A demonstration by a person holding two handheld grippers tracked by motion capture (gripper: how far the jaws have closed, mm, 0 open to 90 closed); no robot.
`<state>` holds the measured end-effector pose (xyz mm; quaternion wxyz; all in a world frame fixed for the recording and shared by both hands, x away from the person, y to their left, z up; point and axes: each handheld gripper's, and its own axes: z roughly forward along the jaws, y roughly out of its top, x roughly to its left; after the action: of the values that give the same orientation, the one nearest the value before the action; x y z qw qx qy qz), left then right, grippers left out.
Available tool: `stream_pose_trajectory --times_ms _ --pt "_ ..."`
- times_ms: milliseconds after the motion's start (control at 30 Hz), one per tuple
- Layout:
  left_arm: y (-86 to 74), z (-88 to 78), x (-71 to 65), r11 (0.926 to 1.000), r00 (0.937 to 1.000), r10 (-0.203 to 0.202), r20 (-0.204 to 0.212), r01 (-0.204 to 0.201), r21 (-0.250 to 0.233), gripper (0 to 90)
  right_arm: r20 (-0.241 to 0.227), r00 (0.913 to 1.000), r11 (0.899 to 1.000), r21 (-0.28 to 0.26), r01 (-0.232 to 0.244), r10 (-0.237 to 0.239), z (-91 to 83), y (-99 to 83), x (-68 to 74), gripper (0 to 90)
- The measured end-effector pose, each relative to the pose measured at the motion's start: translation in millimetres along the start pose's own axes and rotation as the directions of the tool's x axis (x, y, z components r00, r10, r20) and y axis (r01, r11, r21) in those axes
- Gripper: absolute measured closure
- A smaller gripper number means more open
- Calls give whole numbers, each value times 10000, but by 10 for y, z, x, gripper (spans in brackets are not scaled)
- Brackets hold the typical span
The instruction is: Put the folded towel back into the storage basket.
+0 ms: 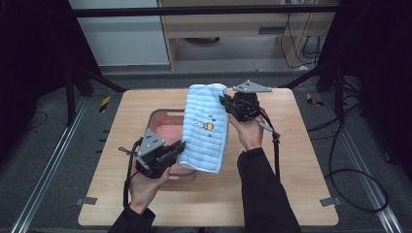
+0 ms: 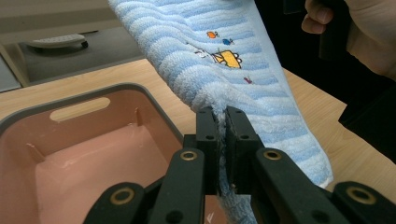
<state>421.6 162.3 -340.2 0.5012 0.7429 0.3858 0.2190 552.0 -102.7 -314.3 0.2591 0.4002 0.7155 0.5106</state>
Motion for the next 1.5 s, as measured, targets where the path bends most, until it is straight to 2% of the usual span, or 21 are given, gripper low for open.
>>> stream_pose_trajectory --times_ms 567,800,867,1367,1467,1500 --pt "-28 -196 239 9995 9986 -272 -457 264 -197 851 -351 9993 9999 -64 129 -131 241 110 233 828" --pt "-56 -259 330 9991 9969 -371 -694 356 -220 851 -534 9984 9998 46 186 -184 391 136 320 828" --pt "-70 -279 395 9989 9959 -441 -784 426 -211 851 -615 9978 9997 -8 231 -231 450 148 366 828" --pt "-160 -275 602 9970 9908 -766 -1117 774 22 851 -913 9957 9997 198 171 -152 756 139 478 827" --pt "-185 -274 650 9960 9890 -878 -1192 893 73 852 -961 9951 9995 204 232 -211 822 116 505 827" --pt "-205 -268 670 9943 9877 -1025 -1180 1051 158 852 -975 9949 9994 226 268 -245 866 99 520 827"
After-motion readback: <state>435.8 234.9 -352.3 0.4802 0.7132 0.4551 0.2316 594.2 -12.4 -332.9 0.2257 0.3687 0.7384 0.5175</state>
